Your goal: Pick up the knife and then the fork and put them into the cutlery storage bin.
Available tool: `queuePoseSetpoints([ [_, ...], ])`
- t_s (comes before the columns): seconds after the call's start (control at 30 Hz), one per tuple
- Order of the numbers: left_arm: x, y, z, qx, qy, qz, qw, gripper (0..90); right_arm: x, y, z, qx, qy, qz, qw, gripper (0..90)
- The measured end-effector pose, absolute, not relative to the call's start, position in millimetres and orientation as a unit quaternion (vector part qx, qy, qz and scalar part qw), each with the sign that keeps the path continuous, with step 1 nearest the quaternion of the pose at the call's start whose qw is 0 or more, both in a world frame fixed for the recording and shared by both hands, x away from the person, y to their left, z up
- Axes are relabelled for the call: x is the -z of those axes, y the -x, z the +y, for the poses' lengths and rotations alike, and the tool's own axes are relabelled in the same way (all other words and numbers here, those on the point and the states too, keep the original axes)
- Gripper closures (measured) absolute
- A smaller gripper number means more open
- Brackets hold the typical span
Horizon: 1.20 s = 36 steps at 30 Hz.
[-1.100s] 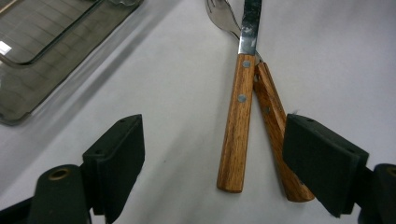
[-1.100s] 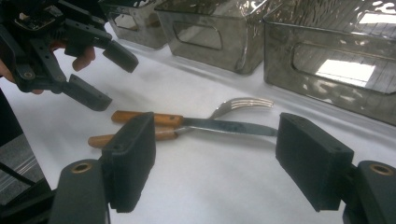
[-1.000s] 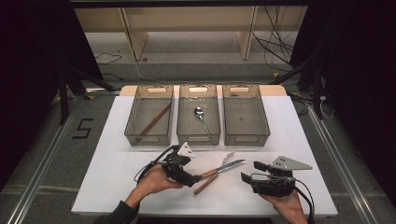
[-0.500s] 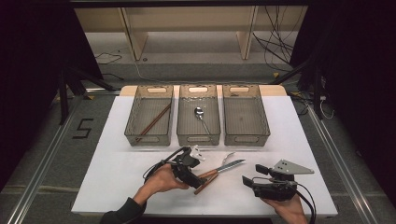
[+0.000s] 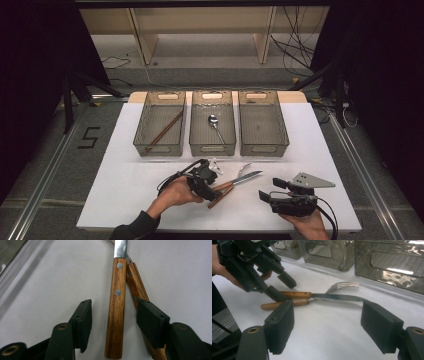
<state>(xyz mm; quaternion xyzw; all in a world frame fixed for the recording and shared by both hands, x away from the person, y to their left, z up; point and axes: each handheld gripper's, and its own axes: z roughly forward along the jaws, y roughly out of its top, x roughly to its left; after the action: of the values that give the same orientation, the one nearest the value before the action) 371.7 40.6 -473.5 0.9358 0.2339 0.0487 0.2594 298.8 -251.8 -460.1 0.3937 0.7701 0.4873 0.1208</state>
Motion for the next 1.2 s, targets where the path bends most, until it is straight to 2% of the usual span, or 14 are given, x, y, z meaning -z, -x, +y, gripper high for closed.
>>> queuePoseSetpoints([
  [0.23, 476, -369, 40, -0.059, -0.937, 0.228, 0.257, 57.5, 459, -298, -252, -0.487, -0.394, 0.770, 0.123, 27.7],
  [0.43, 476, -369, 42, -0.060, -0.933, 0.235, 0.264, 72.5, 459, -298, -251, -0.485, -0.393, 0.771, 0.125, 28.0],
  [1.0, 469, -367, 52, -0.063, -0.928, 0.230, 0.286, 75.4, 458, -298, -247, -0.488, -0.388, 0.773, 0.122, 28.7],
  [1.2, 458, -363, 58, -0.047, -0.927, 0.223, 0.297, 75.4, 454, -295, -238, -0.496, -0.364, 0.777, 0.131, 28.6],
])
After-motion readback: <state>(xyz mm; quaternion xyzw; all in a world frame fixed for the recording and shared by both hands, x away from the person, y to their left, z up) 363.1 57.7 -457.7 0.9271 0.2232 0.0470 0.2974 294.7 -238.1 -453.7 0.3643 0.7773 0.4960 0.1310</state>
